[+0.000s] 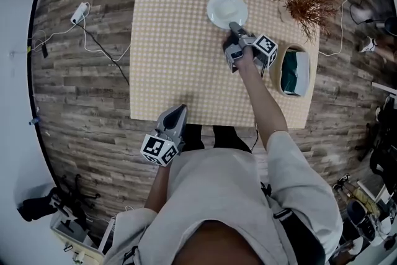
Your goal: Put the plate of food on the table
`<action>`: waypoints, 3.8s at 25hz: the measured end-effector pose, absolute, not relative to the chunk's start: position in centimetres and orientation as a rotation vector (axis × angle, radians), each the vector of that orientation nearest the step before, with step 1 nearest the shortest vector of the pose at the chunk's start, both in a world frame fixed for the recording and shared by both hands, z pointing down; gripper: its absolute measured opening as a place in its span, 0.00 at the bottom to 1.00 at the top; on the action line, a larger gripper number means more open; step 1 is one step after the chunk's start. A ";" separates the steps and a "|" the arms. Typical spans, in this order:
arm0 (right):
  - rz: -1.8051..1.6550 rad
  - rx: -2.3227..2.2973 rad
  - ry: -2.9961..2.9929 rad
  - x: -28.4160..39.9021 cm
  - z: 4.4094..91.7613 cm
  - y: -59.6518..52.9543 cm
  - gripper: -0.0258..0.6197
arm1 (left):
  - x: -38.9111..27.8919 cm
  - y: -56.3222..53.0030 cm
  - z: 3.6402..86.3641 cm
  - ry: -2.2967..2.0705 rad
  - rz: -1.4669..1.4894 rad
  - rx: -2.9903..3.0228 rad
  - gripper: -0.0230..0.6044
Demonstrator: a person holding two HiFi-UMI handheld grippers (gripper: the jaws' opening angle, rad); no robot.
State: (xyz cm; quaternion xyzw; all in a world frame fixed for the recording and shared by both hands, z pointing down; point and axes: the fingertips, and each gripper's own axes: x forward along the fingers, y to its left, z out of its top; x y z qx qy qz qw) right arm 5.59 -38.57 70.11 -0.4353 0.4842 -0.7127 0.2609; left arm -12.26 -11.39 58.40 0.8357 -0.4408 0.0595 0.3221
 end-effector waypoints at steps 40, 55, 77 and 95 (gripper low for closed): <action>-1.822 -1.362 1.897 4.8 68.3 -37.6 0.35 | -11.4 -10.2 57.9 -1.137 0.152 2.209 0.05; -1.677 -1.762 2.429 6.1 69.4 -35.6 0.25 | -10.8 -10.3 58.0 -1.125 0.146 2.216 0.05; -1.409 -1.832 2.612 6.2 64.0 -25.2 0.04 | -9.6 -11.2 55.4 -1.011 0.129 2.346 0.05; -1.040 -2.029 2.534 3.7 54.2 -10.4 0.04 | -8.7 -11.5 52.2 -0.731 0.165 2.551 0.05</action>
